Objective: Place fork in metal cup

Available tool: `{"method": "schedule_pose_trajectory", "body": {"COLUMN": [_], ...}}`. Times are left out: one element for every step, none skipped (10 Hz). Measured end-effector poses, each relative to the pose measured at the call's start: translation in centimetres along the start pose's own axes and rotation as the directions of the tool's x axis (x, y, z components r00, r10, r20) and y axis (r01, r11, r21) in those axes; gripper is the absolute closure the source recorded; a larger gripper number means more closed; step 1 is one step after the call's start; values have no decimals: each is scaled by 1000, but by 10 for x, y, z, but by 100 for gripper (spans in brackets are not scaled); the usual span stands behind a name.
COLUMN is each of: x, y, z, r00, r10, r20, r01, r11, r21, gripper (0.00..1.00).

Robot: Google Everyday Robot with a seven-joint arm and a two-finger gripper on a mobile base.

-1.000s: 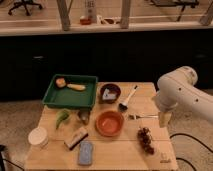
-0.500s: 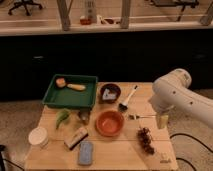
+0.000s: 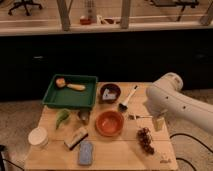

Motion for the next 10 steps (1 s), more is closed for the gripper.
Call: {"method": "schedule_pose_trajectory", "body": {"x": [-7,-10,-9,-11,-16,-19,-19,-18,-22,-24], "y": [-1,-1,0,1,-1,-3,-1,1,0,0], "z": [3,5,7,9,12,15,19,22,27,29], "r00": [1000,999,998,997,995,993,991,988,985,983], "r10": [-28,-48,-58,-73,-99,-119,-136,-150,-171,-184], "r20": [-3,-9,-13,-16,-17,-19,-22,-25,-25,-26], "r01": [28,48,58,73,99,119,136,151,172,185], "r11": [1000,999,998,997,995,992,990,988,984,982], "r21": [4,7,8,10,20,28,33,37,42,45], "gripper": [20,20,20,20,20,20,20,20,20,20]}}
